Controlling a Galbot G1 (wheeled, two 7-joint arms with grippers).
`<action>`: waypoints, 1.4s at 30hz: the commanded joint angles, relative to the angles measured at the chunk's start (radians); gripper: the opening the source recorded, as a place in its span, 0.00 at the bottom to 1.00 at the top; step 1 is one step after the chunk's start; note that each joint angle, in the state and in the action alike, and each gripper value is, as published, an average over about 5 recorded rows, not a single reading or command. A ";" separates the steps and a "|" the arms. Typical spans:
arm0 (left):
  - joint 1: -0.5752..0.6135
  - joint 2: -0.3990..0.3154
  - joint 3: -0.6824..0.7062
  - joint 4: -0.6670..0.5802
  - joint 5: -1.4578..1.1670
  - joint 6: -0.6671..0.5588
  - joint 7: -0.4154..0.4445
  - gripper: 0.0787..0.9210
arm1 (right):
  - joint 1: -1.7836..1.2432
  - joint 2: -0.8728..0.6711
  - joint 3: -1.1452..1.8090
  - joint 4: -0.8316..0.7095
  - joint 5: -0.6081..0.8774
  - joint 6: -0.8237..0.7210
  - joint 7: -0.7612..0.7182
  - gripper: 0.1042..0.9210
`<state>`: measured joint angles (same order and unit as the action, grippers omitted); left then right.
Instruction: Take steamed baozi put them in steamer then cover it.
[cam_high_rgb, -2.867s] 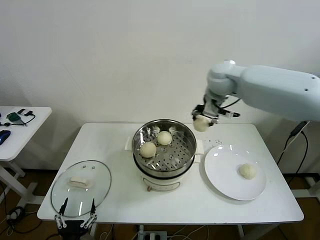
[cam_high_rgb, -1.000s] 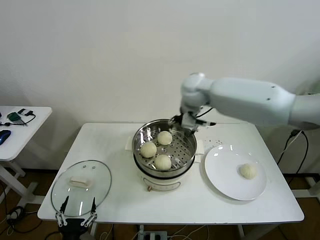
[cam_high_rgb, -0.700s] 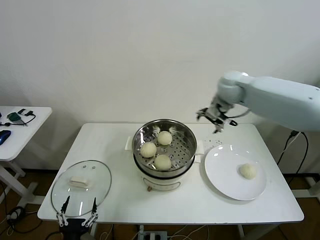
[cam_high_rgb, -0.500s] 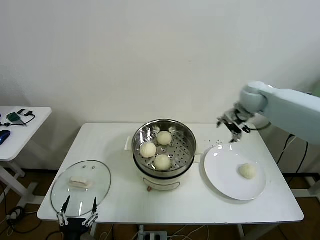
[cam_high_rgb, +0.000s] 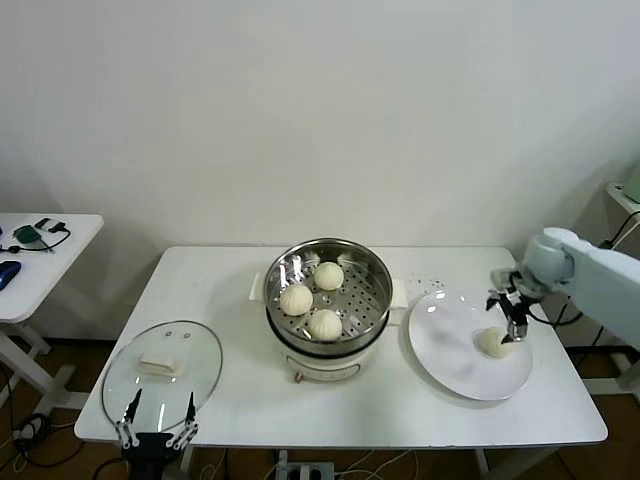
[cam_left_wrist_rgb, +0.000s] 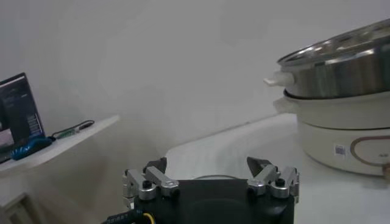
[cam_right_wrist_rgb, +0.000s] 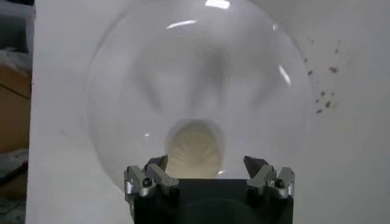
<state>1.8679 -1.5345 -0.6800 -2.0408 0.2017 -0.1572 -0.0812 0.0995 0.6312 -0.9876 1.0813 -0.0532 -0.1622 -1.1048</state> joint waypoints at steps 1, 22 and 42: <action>0.001 -0.001 -0.005 0.002 0.007 0.001 -0.001 0.88 | -0.138 0.027 0.126 -0.101 -0.051 -0.027 -0.002 0.88; 0.000 -0.003 -0.005 0.007 0.013 -0.002 -0.003 0.88 | -0.124 0.083 0.151 -0.148 -0.025 -0.024 0.002 0.78; -0.001 0.005 0.018 -0.012 0.006 -0.005 -0.001 0.88 | 0.598 0.179 -0.407 -0.064 0.529 -0.094 0.049 0.68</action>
<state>1.8664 -1.5321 -0.6719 -2.0475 0.2107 -0.1615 -0.0835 0.3143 0.7303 -1.1036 0.9932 0.1782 -0.2332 -1.0735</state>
